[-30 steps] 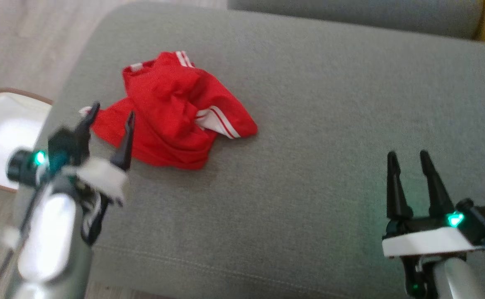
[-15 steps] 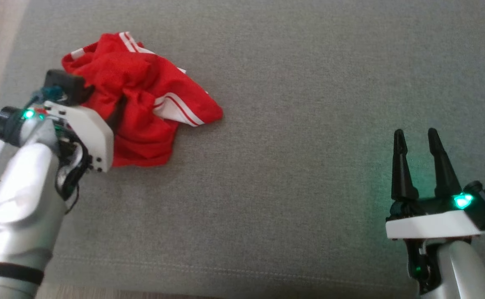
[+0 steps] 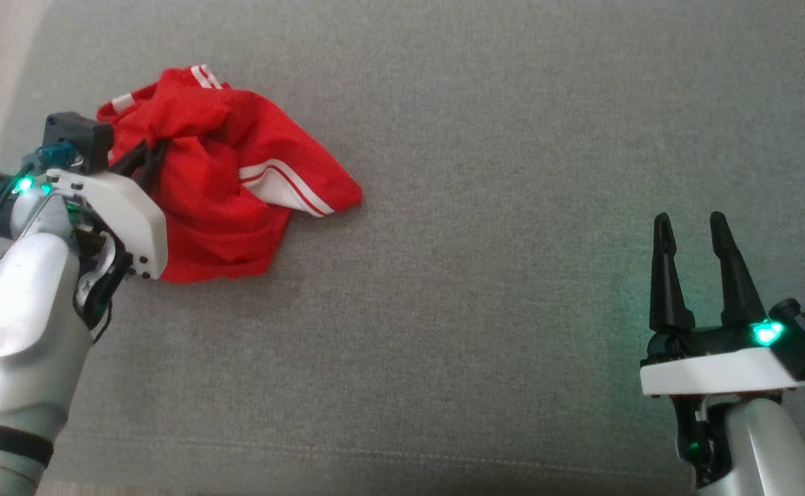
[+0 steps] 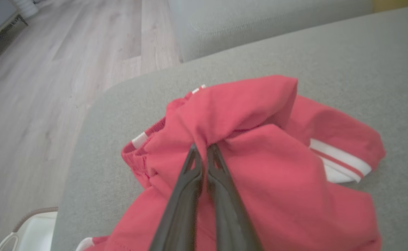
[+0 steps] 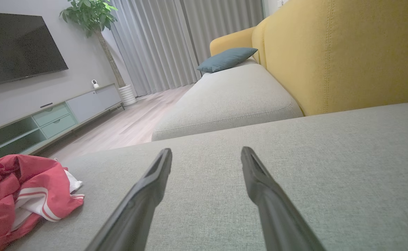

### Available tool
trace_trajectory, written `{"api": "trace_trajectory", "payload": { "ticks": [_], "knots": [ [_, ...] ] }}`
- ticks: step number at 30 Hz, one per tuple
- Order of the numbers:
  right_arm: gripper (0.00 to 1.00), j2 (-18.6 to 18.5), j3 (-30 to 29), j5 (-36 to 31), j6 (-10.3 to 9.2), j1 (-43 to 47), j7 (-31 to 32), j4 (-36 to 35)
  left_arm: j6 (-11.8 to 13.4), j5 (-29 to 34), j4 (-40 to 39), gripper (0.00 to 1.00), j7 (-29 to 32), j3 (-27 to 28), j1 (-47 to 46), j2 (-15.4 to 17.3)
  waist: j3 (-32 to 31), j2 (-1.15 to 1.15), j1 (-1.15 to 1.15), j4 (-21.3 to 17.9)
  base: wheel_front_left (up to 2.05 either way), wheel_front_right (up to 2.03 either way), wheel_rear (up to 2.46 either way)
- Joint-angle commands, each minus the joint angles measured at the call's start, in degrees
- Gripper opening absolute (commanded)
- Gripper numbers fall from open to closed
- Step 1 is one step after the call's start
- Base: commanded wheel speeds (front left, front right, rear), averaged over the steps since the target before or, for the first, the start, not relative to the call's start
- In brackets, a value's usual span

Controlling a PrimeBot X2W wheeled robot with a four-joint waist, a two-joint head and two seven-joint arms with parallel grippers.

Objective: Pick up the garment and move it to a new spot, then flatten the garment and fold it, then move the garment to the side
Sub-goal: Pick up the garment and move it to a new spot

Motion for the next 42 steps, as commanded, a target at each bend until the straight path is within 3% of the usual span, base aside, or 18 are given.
{"api": "trace_trajectory", "payload": {
  "ticks": [1, 5, 12, 21, 31, 42],
  "knots": [
    [1.0, -0.4, 1.5, 0.5, -0.04, -0.6, -0.6, -1.4, 0.7, 0.7, -1.8, 0.0, -1.8, 2.2, -3.2, 3.1, -2.0, 0.0, -0.01, 0.4, 0.0, 0.0, 0.0],
    [1.0, -0.4, 2.1, 1.0, -0.04, 0.2, -0.6, -0.9, 2.3, 1.1, -4.1, 0.0, -5.3, 3.1, -3.3, 3.9, -4.9, 0.0, -0.01, 0.4, 0.0, 0.0, 0.0],
    [1.0, -0.4, 2.4, 2.3, -0.04, 2.4, -0.6, -0.4, 8.1, 1.8, -15.0, 0.0, -12.6, 6.1, -2.2, 4.7, -9.6, 0.0, -0.01, 0.4, 0.0, 0.0, 0.0],
    [1.0, -0.4, 3.4, 3.1, -0.04, 3.9, -0.6, -0.2, 11.8, 2.7, -27.7, 0.0, -14.2, 6.0, 1.7, 4.2, -12.3, 0.0, -0.01, -0.5, 0.0, 0.0, 0.0],
    [1.0, -0.4, 3.8, 3.4, -0.04, 4.0, -0.6, -0.4, 11.8, 1.2, -35.1, 0.0, -10.9, 2.9, 3.8, 1.3, -13.2, 0.0, -0.01, -4.2, 0.0, 0.0, 0.0],
    [1.0, -0.4, 4.2, 3.4, -0.04, 1.2, -0.6, -1.9, 9.8, 0.0, -33.7, 0.0, -10.6, -4.5, 1.4, -8.7, -11.9, 0.0, -0.01, -14.7, 0.0, 0.0, 0.0]
  ]
}}
